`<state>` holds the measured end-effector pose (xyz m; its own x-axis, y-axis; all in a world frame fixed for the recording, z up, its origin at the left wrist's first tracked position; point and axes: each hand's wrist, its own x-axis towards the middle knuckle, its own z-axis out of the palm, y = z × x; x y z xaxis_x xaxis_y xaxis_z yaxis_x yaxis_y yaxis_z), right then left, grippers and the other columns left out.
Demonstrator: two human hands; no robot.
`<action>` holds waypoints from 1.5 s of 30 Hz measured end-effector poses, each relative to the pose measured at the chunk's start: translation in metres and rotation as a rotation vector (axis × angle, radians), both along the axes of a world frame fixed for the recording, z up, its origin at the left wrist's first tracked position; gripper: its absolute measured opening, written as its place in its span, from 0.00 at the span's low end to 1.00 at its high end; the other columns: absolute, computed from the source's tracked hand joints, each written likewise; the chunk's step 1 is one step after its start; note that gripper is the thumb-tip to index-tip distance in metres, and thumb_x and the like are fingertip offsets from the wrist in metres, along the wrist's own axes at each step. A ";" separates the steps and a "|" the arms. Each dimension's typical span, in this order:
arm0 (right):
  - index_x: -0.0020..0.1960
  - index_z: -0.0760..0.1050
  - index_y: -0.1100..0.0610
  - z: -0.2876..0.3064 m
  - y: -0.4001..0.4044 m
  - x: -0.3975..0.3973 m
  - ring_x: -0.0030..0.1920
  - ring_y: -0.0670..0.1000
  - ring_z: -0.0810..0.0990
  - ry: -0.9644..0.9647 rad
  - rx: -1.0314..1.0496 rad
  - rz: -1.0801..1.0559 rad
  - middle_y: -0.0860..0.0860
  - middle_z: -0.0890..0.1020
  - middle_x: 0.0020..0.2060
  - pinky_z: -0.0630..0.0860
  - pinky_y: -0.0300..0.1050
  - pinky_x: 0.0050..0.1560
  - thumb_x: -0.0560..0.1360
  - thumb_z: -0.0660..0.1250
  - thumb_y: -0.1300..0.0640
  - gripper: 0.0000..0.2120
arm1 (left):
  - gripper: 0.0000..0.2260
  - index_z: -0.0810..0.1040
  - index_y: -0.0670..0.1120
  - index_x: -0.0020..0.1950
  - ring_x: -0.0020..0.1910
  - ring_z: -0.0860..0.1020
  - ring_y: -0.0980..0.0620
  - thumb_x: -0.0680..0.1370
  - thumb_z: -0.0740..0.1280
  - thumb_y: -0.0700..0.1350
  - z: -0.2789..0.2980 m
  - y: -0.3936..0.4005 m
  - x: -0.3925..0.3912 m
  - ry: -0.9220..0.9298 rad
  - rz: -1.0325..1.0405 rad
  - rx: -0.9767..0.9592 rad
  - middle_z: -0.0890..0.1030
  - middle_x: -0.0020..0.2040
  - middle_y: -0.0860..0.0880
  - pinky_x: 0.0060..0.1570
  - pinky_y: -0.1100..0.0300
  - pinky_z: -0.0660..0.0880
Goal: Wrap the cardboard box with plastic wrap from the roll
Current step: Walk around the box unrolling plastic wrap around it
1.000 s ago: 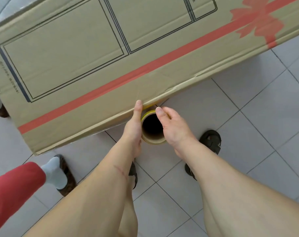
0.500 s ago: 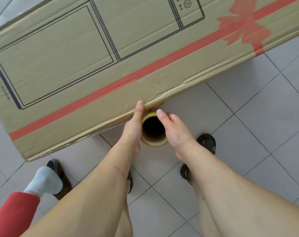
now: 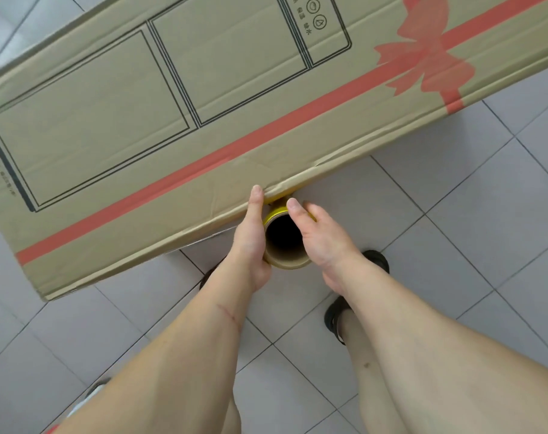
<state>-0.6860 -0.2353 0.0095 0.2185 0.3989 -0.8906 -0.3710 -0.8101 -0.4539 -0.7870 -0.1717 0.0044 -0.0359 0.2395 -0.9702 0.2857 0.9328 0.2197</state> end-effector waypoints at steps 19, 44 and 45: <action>0.73 0.69 0.51 0.001 -0.015 0.080 0.69 0.50 0.71 -0.136 0.030 0.119 0.48 0.72 0.70 0.67 0.46 0.68 0.80 0.59 0.40 0.26 | 0.49 0.86 0.43 0.62 0.55 0.88 0.41 0.75 0.50 0.83 0.002 -0.022 0.077 -0.119 0.017 -0.167 0.90 0.56 0.39 0.63 0.42 0.81; 0.68 0.72 0.46 -0.002 -0.020 0.130 0.63 0.46 0.74 0.004 -0.042 -0.109 0.43 0.78 0.62 0.68 0.45 0.60 0.78 0.55 0.33 0.26 | 0.39 0.82 0.45 0.71 0.56 0.90 0.44 0.79 0.61 0.76 -0.001 -0.017 0.134 -0.105 -0.007 -0.078 0.90 0.57 0.42 0.61 0.46 0.83; 0.67 0.73 0.47 0.001 -0.019 0.135 0.62 0.46 0.74 -0.025 -0.038 -0.112 0.43 0.78 0.61 0.68 0.44 0.59 0.79 0.55 0.35 0.24 | 0.43 0.82 0.44 0.71 0.59 0.88 0.42 0.78 0.58 0.79 -0.002 -0.018 0.137 -0.125 -0.010 -0.125 0.90 0.59 0.41 0.65 0.44 0.82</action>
<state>-0.5514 -0.2547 0.0104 0.2818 0.3373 -0.8982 -0.4490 -0.7810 -0.4341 -0.6499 -0.1893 0.0024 0.0884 0.1160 -0.9893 0.2728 0.9524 0.1360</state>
